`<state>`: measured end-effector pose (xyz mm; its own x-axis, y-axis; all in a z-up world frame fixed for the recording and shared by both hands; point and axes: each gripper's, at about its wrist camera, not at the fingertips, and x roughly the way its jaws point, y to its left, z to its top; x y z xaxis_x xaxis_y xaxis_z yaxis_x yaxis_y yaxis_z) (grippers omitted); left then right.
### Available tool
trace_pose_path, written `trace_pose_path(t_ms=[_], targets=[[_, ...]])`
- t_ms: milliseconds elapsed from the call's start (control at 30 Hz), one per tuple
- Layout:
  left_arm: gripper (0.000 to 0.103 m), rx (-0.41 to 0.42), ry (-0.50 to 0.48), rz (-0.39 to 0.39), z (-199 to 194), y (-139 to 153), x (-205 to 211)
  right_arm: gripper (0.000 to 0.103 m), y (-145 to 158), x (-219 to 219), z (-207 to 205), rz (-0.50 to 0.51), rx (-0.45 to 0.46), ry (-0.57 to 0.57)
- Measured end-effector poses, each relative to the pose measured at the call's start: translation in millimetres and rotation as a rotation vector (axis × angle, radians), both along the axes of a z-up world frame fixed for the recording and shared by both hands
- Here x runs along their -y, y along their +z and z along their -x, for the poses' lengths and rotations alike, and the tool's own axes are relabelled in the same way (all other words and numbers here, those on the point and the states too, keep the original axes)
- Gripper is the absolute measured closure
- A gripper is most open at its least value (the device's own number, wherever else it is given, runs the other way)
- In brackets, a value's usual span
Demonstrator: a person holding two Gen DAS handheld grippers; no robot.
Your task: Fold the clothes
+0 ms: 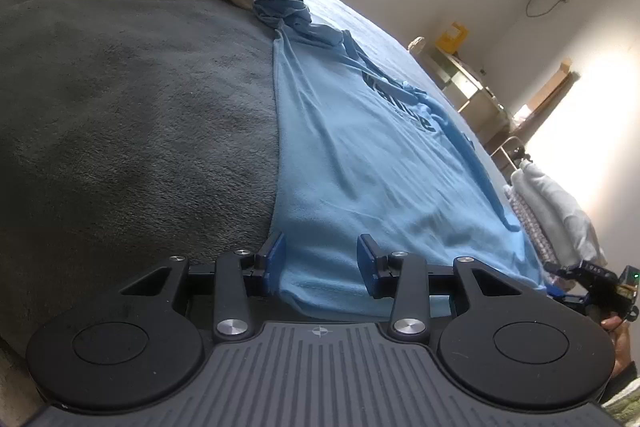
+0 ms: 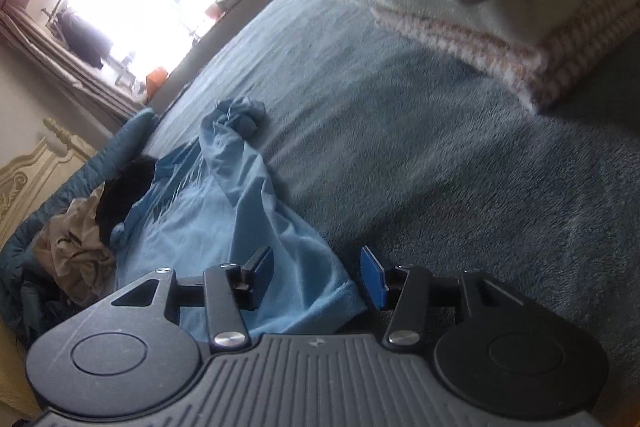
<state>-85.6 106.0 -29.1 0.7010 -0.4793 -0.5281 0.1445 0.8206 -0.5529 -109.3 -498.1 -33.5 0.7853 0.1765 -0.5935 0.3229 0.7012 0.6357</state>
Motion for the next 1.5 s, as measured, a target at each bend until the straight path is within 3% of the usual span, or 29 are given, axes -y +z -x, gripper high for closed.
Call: trace_pose_path(t_ms=[233, 400, 533, 667, 700, 767, 833, 1000, 1100, 1200, 1400, 1500], targets=[[0.062, -0.056, 0.017, 0.074, -5.1, -5.7, -18.0, 0.052, 9.9, 9.3, 2.0, 0.0, 0.016, 0.003], [0.062, -0.09, -0.013, 0.12, -9.3, -12.5, -11.8, 0.052, -4.2, 3.2, -11.2, -0.009, -0.03, 0.056], [0.062, -0.116, -0.035, 0.151, -11.6, -16.1, -9.5, 0.066, -0.5, -5.9, -9.6, -0.019, -0.017, 0.146], [0.063, -0.127, -0.014, 0.189, -11.8, -22.2, -6.9, 0.072, -1.0, -10.6, -15.4, 0.009, -0.038, 0.154], [0.069, -0.132, 0.004, 0.198, -11.0, -23.2, -6.5, 0.075, -2.5, -10.2, -16.3, 0.002, -0.041, 0.15], [0.088, -0.15, 0.046, 0.213, -9.2, -25.7, -7.1, 0.094, -3.6, -11.5, -16.5, -0.005, -0.044, 0.143], [0.1, -0.171, 0.075, 0.253, -7.4, -27.5, -11.6, 0.095, -3.1, -12.6, -14.7, -0.026, -0.036, 0.134], [0.102, -0.103, 0.122, 0.426, -0.4, -6.1, -45.2, 0.096, 32.0, -20.6, 2.4, -0.091, 0.086, 0.107], [0.102, -0.028, 0.148, 0.464, 7.9, 17.6, -68.8, 0.096, 59.4, -29.1, 24.2, -0.132, 0.184, 0.109], [0.102, 0.005, 0.17, 0.451, 16.7, 28.1, -85.1, 0.096, 56.6, -45.5, 42.5, -0.157, 0.191, 0.115], [0.102, -0.011, 0.211, 0.346, 22.1, 23.8, -98.4, 0.096, -2.1, -73.9, 55.6, -0.273, 0.08, 0.127], [0.102, 0.011, 0.177, 0.287, 26.2, 28.7, -93.4, 0.096, 6.8, -73.3, 60.1, -0.261, 0.121, 0.125]])
